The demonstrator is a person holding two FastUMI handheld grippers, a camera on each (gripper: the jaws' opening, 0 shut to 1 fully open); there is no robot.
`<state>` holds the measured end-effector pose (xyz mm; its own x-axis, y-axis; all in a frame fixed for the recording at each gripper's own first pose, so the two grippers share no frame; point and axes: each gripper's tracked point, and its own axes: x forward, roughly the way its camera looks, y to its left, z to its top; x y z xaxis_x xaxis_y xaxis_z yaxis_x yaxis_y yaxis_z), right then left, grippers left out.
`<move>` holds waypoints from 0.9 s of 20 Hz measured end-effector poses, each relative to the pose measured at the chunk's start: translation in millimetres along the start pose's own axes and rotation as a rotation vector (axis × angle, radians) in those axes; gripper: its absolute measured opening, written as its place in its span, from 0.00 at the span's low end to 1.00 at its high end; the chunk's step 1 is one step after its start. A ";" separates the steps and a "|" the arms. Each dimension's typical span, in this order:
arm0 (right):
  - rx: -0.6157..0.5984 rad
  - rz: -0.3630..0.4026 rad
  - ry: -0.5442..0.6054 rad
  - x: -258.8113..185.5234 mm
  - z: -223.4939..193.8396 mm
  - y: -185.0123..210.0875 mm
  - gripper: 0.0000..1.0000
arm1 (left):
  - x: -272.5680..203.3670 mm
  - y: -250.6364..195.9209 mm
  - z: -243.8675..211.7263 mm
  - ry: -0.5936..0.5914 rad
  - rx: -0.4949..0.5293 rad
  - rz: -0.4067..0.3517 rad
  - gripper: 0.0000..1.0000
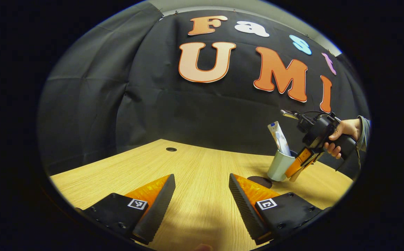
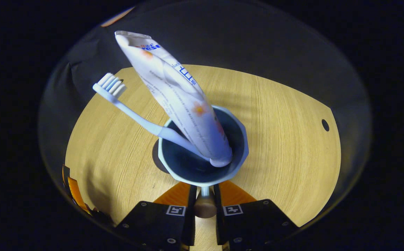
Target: Put the toothbrush and toothpaste on the desktop into the cup, then pick up the cup and place it on the coaster on the desktop.
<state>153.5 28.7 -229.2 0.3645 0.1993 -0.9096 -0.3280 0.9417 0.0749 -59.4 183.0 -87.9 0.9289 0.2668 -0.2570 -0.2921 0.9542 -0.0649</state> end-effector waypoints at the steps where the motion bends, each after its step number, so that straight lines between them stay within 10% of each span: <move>1: -0.015 0.008 0.007 -0.6 0.7 -1.9 0.24 | 0.4 0.3 -2.8 0.002 -0.009 -0.004 0.98; 18: -0.068 0.111 0.091 -20.2 -7.1 -7.7 0.39 | 1.3 5.1 -21.4 0.056 -0.048 -0.007 0.99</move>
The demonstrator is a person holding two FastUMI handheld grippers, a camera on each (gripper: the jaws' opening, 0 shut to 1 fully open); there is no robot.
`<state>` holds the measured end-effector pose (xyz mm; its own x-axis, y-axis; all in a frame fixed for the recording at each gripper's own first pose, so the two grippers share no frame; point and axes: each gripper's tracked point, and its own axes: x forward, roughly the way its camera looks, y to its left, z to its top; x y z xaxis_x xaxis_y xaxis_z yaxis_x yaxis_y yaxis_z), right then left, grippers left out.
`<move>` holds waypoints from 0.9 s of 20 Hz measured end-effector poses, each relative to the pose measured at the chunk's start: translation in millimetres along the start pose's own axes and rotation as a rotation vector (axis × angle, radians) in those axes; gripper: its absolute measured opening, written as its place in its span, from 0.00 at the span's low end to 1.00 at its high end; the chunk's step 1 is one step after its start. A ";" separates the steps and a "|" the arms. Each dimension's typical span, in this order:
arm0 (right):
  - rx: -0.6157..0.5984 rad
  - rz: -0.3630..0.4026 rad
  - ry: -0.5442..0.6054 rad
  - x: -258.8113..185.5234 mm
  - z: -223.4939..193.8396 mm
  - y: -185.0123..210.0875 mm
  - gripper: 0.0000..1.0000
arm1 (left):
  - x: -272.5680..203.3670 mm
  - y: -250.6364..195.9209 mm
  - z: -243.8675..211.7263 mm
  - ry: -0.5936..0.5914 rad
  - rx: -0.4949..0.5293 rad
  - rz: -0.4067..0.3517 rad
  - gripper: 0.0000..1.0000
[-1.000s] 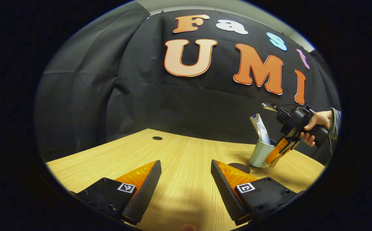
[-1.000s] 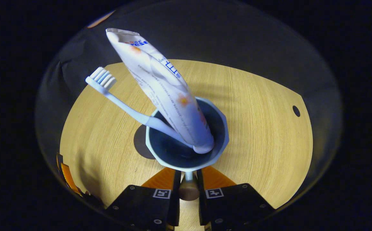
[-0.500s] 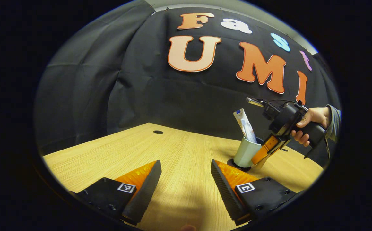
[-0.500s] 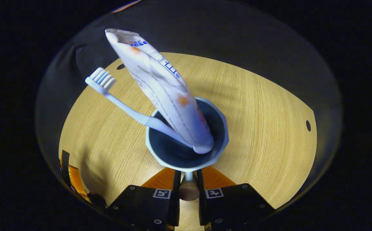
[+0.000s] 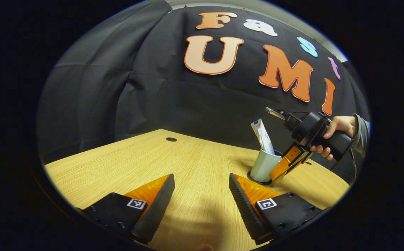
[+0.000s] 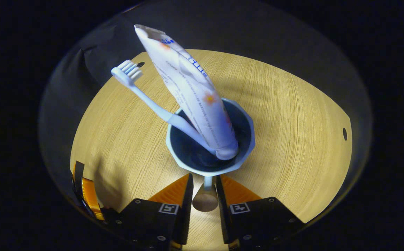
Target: Put the toothbrush and toothpaste on the desktop into the cup, then pick up the cup and place it on the coaster on the desktop.
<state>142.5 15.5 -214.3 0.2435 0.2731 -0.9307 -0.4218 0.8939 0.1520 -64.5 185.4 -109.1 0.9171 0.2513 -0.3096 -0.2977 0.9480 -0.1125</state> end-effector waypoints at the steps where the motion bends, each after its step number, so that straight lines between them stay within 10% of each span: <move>1: 0.007 0.008 -0.012 -2.9 0.8 0.1 0.43 | -0.6 0.5 -1.0 0.006 0.004 0.003 0.99; 18: -0.061 -0.060 -0.575 -130.1 -25.9 -56.4 0.89 | 2.8 -98.9 32.9 -0.051 0.149 -0.120 0.99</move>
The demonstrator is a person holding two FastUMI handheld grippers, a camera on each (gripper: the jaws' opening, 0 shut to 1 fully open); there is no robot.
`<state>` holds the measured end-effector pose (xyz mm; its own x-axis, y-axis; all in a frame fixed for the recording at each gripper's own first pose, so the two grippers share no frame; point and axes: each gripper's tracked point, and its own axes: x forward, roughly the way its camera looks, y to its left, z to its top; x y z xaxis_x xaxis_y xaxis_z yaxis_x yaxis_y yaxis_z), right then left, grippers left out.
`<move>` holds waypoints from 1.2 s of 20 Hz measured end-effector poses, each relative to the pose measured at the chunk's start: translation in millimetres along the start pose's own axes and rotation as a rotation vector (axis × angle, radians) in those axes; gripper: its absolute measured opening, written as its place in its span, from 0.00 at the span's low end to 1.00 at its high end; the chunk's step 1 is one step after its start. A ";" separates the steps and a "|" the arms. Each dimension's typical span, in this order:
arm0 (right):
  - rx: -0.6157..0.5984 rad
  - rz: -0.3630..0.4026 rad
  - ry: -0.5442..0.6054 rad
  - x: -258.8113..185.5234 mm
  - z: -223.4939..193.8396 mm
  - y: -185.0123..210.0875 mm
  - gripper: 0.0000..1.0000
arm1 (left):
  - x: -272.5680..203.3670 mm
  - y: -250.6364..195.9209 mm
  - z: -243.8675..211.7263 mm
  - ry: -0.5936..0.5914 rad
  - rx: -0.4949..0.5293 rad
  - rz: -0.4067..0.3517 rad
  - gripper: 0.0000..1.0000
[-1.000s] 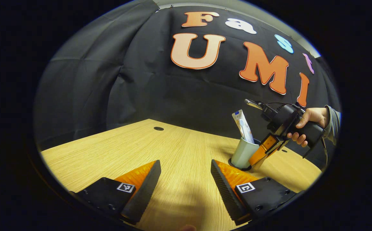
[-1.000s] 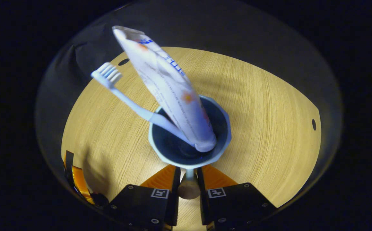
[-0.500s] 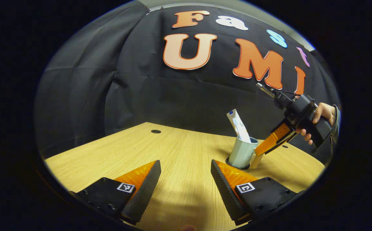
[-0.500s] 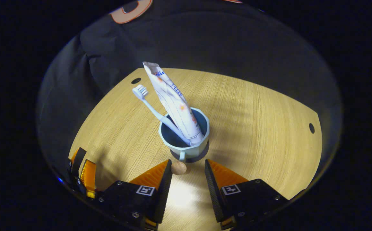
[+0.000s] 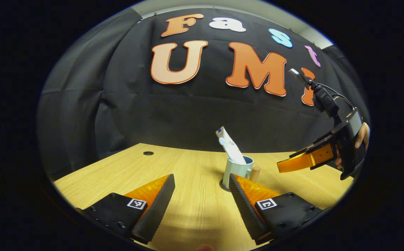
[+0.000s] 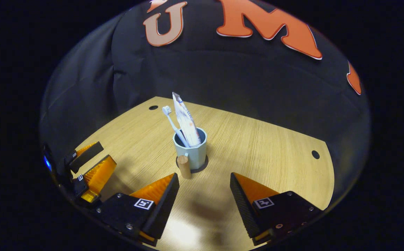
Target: Put the toothbrush and toothpaste on the desktop into the cup, then pick up the cup and place it on the coaster on the desktop.
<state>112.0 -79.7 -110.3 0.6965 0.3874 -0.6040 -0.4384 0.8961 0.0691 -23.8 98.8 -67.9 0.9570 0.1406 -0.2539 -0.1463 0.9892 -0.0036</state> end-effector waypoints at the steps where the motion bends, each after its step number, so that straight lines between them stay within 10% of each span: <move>1: 0.009 -0.004 -0.030 -6.8 1.9 -4.2 0.84 | 0.4 -5.4 3.7 -0.008 0.015 -0.005 0.99; 24: 0.062 -0.261 -0.531 -113.5 7.7 -94.4 0.89 | 14.2 -107.8 56.6 -0.131 0.094 -0.105 0.99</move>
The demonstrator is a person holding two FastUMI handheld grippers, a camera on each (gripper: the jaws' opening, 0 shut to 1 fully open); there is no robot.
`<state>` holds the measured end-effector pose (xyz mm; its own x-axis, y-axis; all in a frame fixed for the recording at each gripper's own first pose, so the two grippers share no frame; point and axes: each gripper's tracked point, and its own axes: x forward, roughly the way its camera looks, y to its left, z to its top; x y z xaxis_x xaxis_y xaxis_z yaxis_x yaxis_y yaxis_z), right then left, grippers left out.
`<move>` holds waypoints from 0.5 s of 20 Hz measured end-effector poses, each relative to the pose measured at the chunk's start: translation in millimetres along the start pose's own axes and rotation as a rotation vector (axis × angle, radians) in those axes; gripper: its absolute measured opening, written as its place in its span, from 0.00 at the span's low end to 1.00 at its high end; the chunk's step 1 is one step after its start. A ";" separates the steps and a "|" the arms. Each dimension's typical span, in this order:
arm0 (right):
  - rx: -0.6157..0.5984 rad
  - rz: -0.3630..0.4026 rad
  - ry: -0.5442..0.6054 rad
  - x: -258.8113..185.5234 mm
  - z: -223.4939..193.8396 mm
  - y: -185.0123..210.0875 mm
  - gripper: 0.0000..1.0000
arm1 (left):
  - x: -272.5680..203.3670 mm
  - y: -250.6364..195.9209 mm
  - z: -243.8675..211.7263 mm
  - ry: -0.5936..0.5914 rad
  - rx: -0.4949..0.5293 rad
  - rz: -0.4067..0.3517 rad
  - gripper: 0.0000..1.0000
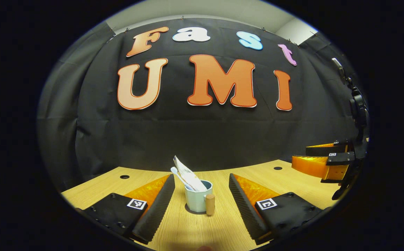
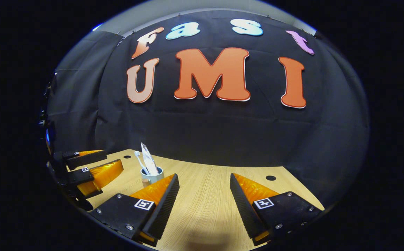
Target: Put the toothbrush and toothpaste on the desktop into the cup, then pick up the cup and place it on the coaster on the desktop.
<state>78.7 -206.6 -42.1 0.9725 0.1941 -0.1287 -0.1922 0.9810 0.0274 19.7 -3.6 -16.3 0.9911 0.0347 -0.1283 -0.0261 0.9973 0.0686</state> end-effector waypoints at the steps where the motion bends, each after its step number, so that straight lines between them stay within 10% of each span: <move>1: -0.008 0.000 -0.009 -0.5 0.3 0.7 0.89 | -0.4 0.8 1.4 -0.003 0.001 0.004 0.99; 10: -0.021 0.021 -0.036 -4.4 -1.7 7.5 0.89 | -5.8 14.8 19.6 -0.055 0.015 0.033 0.98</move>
<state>72.7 -200.1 -43.0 0.9723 0.2147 -0.0927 -0.2148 0.9766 0.0090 16.1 9.7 4.9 0.9955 0.0632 -0.0709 -0.0570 0.9946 0.0864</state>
